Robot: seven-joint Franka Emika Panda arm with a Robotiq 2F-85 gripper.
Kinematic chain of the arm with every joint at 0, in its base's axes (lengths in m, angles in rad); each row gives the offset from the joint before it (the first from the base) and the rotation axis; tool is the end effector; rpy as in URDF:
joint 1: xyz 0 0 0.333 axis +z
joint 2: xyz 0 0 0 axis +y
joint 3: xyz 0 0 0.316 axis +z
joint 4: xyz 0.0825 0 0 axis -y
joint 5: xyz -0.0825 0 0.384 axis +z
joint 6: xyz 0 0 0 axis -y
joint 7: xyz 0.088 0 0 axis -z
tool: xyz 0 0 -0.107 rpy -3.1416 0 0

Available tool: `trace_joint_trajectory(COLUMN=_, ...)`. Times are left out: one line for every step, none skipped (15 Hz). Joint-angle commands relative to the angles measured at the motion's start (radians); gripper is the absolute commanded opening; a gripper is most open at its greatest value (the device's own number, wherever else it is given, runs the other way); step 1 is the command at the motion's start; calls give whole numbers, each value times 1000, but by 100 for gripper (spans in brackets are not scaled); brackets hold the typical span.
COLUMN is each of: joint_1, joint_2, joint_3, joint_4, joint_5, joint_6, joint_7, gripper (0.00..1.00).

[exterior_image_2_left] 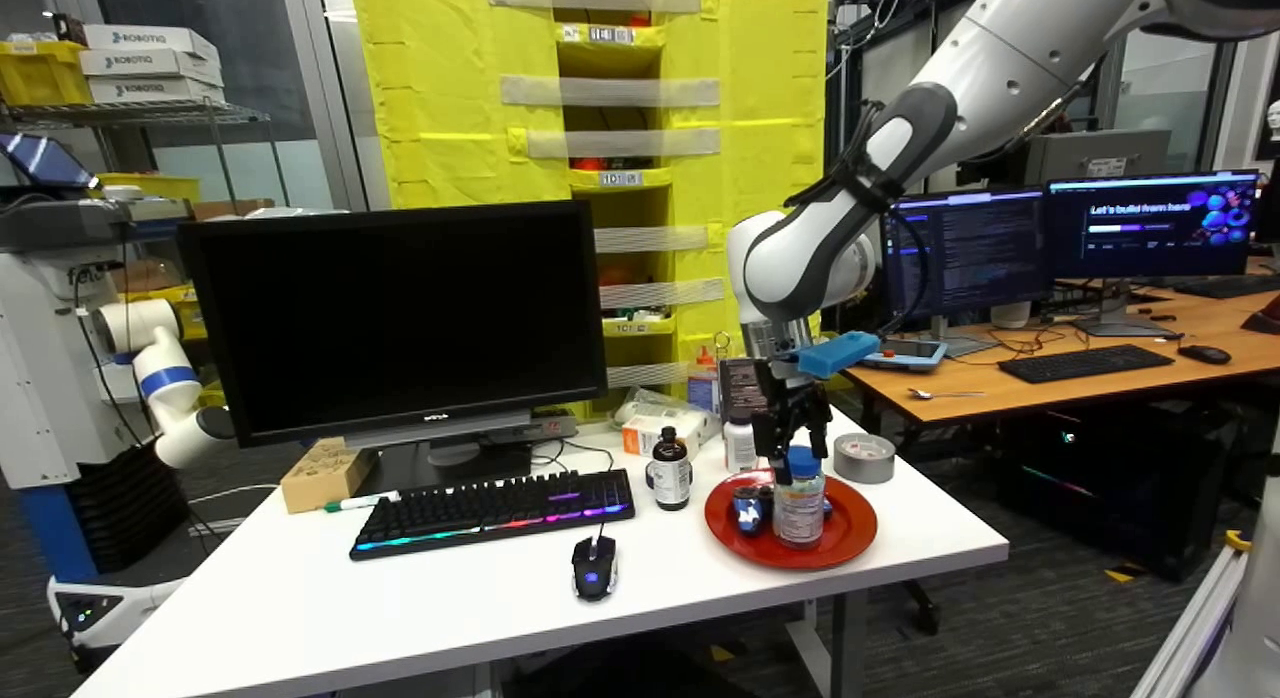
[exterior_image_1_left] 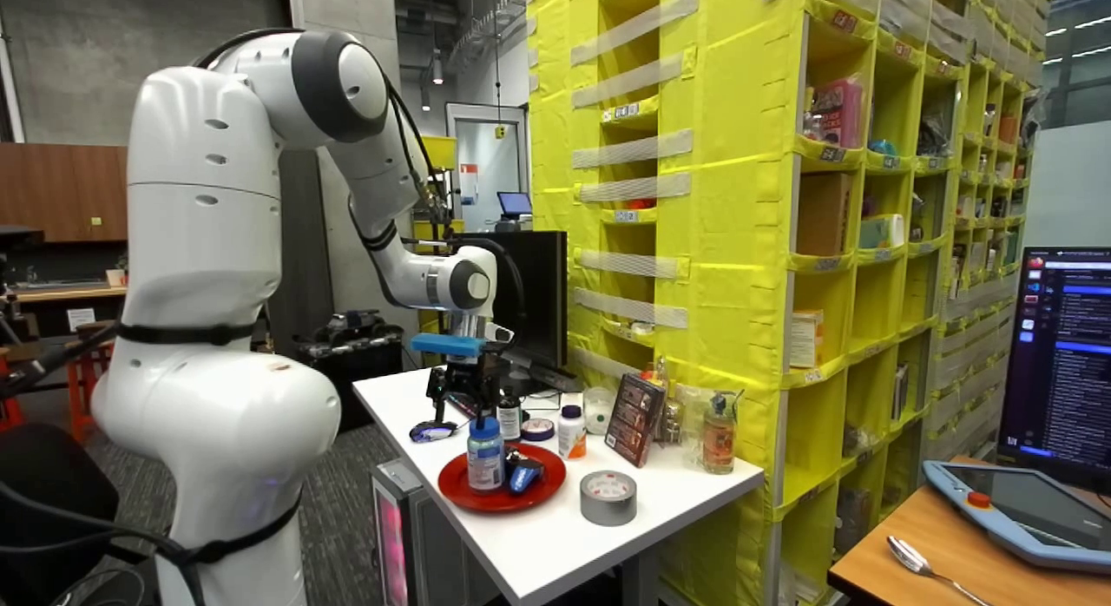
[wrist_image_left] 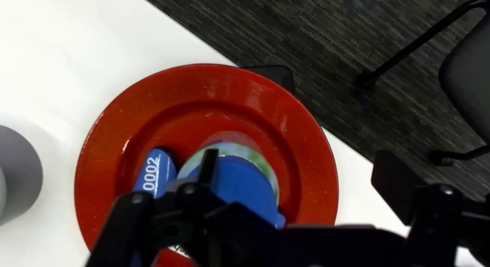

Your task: Remove the container from the orange plate and put it on the white table

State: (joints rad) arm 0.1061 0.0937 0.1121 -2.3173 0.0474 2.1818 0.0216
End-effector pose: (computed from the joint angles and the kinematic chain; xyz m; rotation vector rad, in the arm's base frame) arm 0.4788 0.1082 0.2851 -3.0916 -0.2567 0.3624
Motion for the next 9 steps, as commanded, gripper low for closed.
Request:
trace_joint_trajectory(joint_1=-20, joint_2=-41, joint_3=-22, joint_4=-47, joint_5=-5, joint_6=20, joint_7=-13, gripper=100)
trace_joint_trajectory(joint_1=-26, joint_2=-55, joint_3=-29, joint_4=-49, joint_5=-8, joint_6=14, joint_7=-12, gripper=100)
trace_joint_trajectory(joint_1=-30, joint_2=-75, joint_3=-34, joint_4=-55, joint_5=-17, joint_6=7, joint_7=-9, gripper=100)
trace_joint_trajectory(joint_1=-34, joint_2=-99, joint_3=-38, joint_4=-61, joint_5=-27, joint_6=0, joint_7=-9, gripper=100)
trace_joint_trajectory(joint_1=-36, joint_2=-113, joint_3=-41, joint_4=-64, joint_5=-36, joint_6=1, joint_7=-8, gripper=100)
trace_joint_trajectory(joint_1=-37, joint_2=-128, joint_3=-42, joint_4=-65, joint_5=-50, joint_6=-3, joint_7=-4, gripper=100)
trace_joint_trajectory(joint_1=-37, joint_2=-140, joint_3=-43, joint_4=-64, joint_5=-57, joint_6=-6, joint_7=-3, gripper=100)
trace_joint_trajectory(joint_1=-37, joint_2=-143, joint_3=-42, joint_4=-60, joint_5=-60, joint_6=-7, joint_7=-5, gripper=100)
trace_joint_trajectory(joint_1=-36, joint_2=-148, joint_3=-40, joint_4=-58, joint_5=-63, joint_6=-8, joint_7=-5, gripper=100)
